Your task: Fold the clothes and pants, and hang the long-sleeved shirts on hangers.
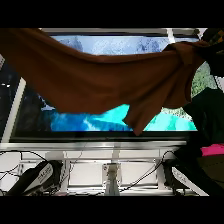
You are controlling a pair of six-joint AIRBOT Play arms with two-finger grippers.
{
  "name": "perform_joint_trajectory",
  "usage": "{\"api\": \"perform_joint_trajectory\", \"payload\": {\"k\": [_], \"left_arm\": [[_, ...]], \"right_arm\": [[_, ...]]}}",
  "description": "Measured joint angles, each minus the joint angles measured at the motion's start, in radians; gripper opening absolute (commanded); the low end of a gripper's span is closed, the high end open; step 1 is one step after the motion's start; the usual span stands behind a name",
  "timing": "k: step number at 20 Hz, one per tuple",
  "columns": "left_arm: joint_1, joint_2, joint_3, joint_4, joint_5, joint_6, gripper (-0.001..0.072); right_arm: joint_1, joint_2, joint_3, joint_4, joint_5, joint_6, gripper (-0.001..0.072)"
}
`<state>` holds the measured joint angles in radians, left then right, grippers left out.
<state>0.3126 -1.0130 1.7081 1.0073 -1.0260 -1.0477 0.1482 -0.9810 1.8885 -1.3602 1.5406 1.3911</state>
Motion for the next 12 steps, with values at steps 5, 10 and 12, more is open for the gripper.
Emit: {"api": "perform_joint_trajectory", "payload": {"k": [5, 10, 12], "left_arm": [[-0.001, -0.136, -0.038, 0.035, -0.078, -0.023, 0.0016], [-0.001, -0.397, -0.064, -0.047, -0.095, -0.028, 0.0017], [-0.001, -0.507, -0.069, -0.107, -0.097, -0.03, 0.0016]], "right_arm": [[0.006, -0.095, -0.097, -0.003, -0.057, 0.01, 0.0016], [0.007, -0.301, -0.234, -0.004, -0.273, 0.013, 0.0016], [0.007, -0.4, -0.265, -0.003, -0.378, 0.013, 0.0016]]}}
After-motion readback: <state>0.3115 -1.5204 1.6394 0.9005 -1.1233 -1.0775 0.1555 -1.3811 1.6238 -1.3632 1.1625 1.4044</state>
